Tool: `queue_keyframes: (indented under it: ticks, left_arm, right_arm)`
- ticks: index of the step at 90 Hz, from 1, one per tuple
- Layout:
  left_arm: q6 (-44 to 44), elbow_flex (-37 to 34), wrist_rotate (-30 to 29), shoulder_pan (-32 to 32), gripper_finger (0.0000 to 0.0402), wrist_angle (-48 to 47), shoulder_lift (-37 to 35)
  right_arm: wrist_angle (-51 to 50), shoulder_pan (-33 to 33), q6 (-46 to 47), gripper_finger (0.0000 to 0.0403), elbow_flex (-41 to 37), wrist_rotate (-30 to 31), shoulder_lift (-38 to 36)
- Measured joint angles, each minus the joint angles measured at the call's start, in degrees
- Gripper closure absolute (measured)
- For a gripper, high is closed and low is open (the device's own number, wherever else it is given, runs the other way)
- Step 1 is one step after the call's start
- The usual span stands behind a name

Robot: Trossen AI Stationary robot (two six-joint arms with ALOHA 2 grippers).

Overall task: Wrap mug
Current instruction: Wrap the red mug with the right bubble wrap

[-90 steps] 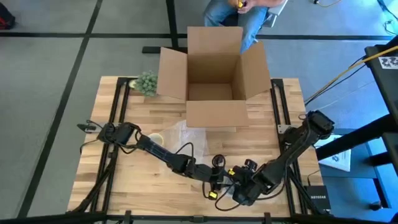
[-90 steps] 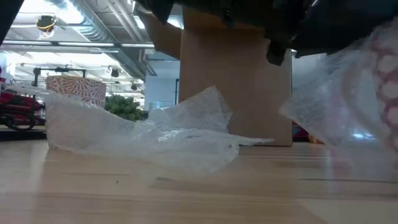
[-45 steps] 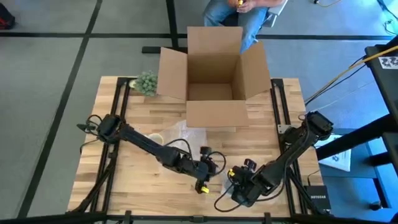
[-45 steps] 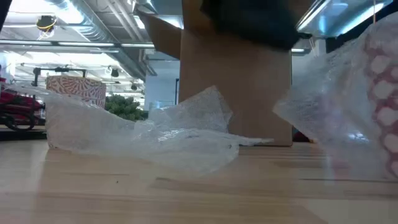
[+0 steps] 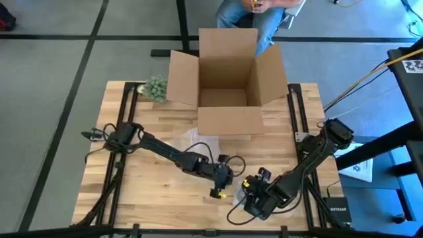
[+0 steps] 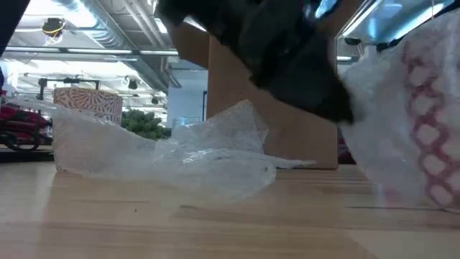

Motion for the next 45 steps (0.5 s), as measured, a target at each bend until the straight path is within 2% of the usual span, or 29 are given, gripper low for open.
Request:
queue_keyframes:
  ticks: [8,28,34,45]
  left_arm:
    - [-0.1,0.0,0.3,-0.5,0.0292,0.4,-0.1]
    - [1.1,0.0,-0.5,-2.7,0.0389,-0.4,-2.8]
    - [0.9,0.0,-0.6,-3.0,0.0397,-0.1,-3.8]
    - [0.9,0.1,-0.7,-3.3,0.0387,-0.3,-4.3]
  right_arm:
    - [0.0,0.0,0.0,0.022,0.0,0.2,0.0]
    - [0.0,0.1,-0.1,0.022,0.0,0.4,-0.1]
    - [0.0,0.1,-0.1,0.022,0.0,0.5,-0.1]
    - [0.1,0.0,-0.1,0.022,0.0,0.8,-0.1]
